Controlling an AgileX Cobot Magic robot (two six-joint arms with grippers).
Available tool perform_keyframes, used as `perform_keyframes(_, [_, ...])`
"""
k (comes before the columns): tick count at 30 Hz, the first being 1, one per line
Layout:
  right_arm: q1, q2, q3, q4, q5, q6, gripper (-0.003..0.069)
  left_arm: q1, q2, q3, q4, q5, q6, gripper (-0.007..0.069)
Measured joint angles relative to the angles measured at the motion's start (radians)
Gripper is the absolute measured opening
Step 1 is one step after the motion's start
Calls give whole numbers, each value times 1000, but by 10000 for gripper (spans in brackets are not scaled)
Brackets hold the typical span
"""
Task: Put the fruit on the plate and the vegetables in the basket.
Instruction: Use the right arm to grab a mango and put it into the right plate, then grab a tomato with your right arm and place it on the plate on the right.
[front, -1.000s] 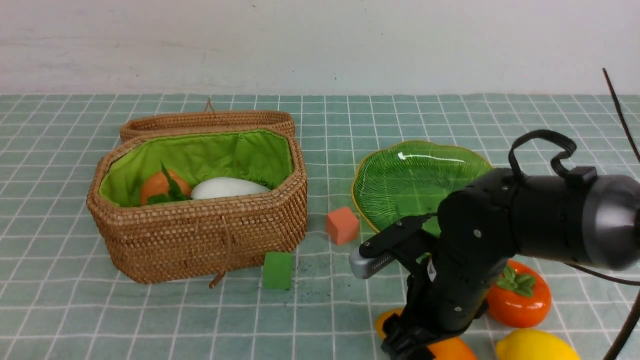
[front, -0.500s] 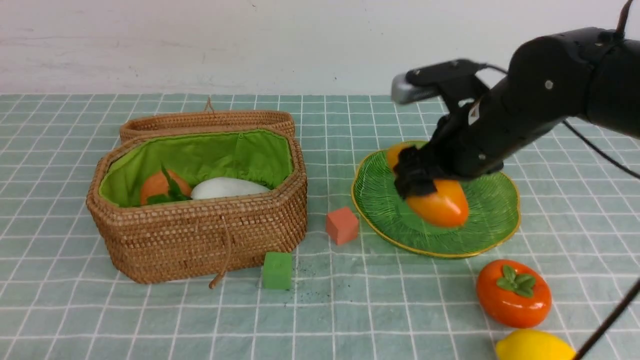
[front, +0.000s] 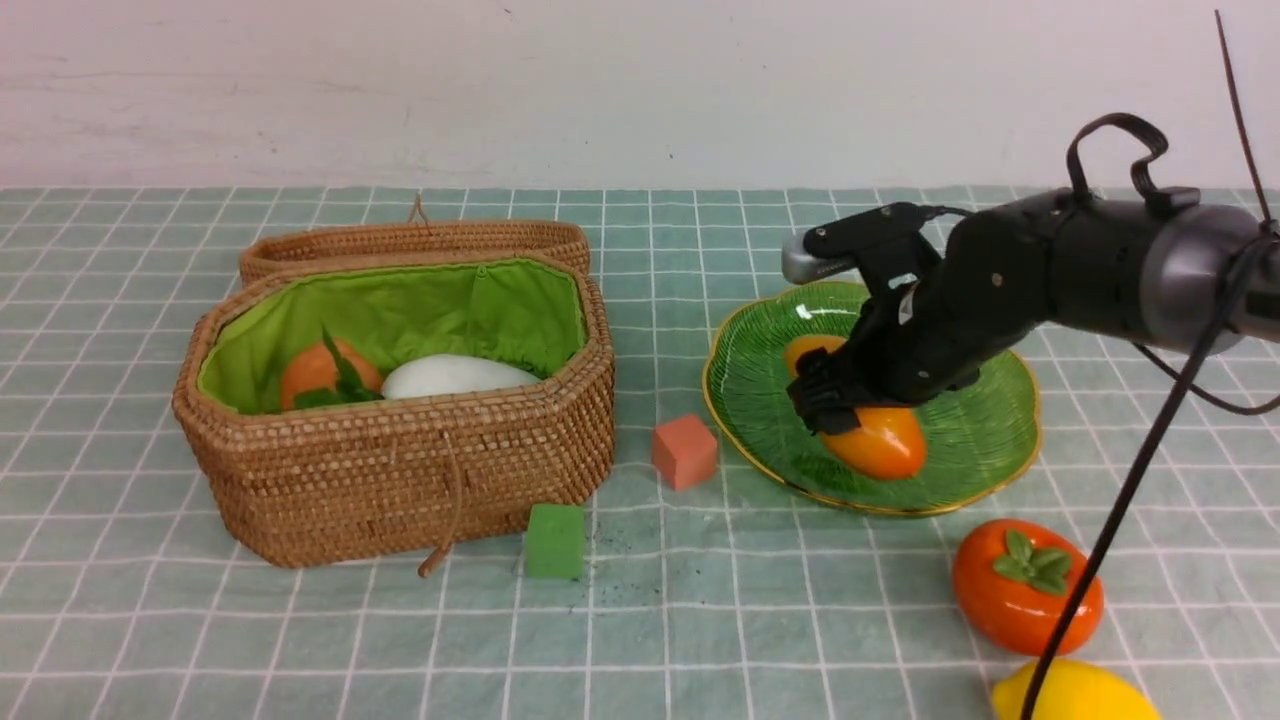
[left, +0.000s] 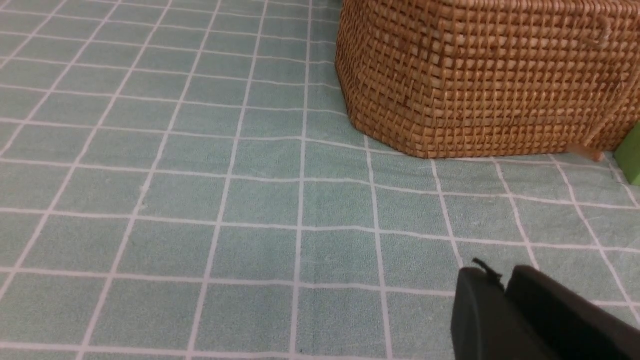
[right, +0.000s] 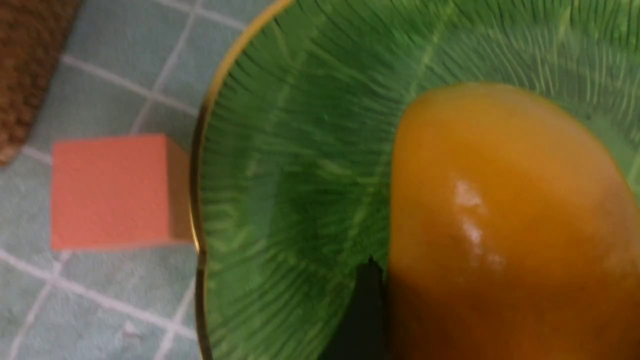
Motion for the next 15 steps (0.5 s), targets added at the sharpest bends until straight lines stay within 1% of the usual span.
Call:
perform_keyframes(1, [0, -8, 0, 0, 25, 0, 668, 0, 0, 0, 0, 0, 0, 71])
perform_keyframes(2, [0, -17, 0, 0, 41, 0, 677, 0, 0, 0, 0, 0, 0, 71])
perform_keyframes(5, [0, -47, 0, -16, 89, -2, 676, 0, 0, 0, 0, 0, 0, 74])
perform_keyframes(7, [0, -117, 1, -75, 177, -5, 656, 0, 0, 0, 0, 0, 0, 76])
perform_keyframes(8, [0, -123, 1, -80, 183, -5, 654, 0, 0, 0, 0, 0, 0, 76])
perform_keyframes(9, [-6, -176, 13, -112, 223, -2, 638, 0, 0, 0, 0, 0, 0, 78])
perform_keyframes(10, [-14, -213, 28, -117, 241, 3, 626, 0, 0, 0, 0, 0, 0, 78])
perform_keyframes(12, [-27, -252, 49, -117, 252, 10, 613, 0, 0, 0, 0, 0, 0, 78])
perform_keyframes(13, [-62, -316, 108, -97, 261, 22, 589, 0, 0, 0, 0, 0, 0, 78])
perform_keyframes(14, [-90, -341, 136, -76, 271, 26, 581, 0, 0, 0, 0, 0, 0, 79])
perform_keyframes(15, [-96, -352, 143, -62, 277, 25, 577, 0, 0, 0, 0, 0, 0, 79])
